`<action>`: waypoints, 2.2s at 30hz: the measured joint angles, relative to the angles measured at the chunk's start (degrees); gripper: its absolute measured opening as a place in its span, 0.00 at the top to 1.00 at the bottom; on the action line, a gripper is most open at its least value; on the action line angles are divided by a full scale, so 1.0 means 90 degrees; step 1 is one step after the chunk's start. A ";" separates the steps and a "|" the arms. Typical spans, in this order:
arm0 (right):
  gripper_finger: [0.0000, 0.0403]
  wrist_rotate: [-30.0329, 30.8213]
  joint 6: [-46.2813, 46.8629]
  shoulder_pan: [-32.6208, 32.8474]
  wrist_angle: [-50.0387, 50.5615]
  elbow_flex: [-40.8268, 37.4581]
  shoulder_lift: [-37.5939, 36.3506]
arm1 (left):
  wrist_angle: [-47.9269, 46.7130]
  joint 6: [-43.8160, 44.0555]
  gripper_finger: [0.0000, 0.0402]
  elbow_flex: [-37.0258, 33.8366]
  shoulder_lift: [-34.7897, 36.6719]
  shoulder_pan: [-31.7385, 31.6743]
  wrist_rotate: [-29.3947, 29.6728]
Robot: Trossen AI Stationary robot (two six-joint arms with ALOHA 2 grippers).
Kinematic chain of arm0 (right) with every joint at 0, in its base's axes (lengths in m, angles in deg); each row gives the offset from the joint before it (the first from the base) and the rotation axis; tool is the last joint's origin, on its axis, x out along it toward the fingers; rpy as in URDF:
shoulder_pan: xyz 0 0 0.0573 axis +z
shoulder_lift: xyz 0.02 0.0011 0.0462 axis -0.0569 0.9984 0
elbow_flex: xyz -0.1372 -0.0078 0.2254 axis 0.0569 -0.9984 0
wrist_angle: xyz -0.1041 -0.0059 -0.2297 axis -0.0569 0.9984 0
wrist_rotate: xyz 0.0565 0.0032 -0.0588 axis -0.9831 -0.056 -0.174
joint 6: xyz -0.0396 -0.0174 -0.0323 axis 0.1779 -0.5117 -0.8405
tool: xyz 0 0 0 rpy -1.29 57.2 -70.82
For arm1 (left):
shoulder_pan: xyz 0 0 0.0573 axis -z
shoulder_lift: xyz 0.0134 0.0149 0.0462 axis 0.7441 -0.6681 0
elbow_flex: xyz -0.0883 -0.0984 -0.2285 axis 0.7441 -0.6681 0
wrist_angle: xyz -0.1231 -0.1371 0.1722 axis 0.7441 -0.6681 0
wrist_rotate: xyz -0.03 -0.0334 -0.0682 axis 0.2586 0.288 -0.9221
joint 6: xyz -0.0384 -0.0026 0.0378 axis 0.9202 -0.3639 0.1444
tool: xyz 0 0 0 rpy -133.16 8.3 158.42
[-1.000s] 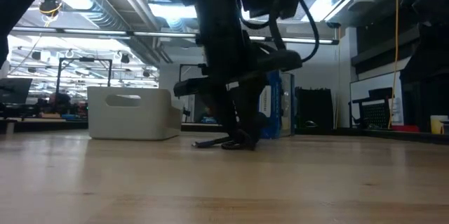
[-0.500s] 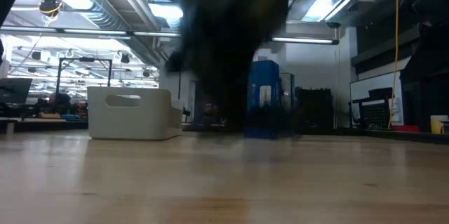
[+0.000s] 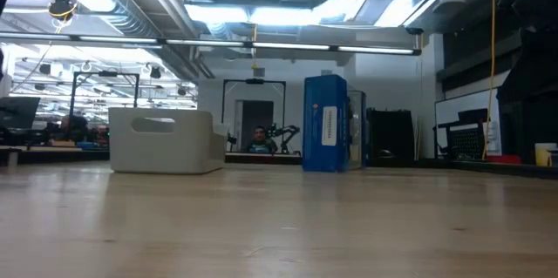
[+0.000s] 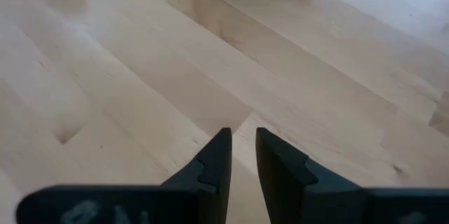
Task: Pick and place USB-C Cables
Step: Put the black charger cable into the white bin
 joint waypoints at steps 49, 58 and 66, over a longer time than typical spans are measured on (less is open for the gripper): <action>0.83 0.0001 -0.0478 -0.0002 -0.0106 -0.0002 0.0010 | 0.1319 0.2038 0.89 -0.3797 0.0692 -0.2433 -0.1392; 0.83 0.0000 -0.0480 -0.0002 -0.0302 -0.0002 0.0010 | 0.1351 0.0540 0.89 -0.2470 0.0692 -0.2215 0.0289; 0.83 0.0000 -0.0481 -0.0002 -0.0411 -0.0002 0.0010 | 0.1336 -0.0160 0.89 -0.2135 0.0695 -0.2658 -0.0054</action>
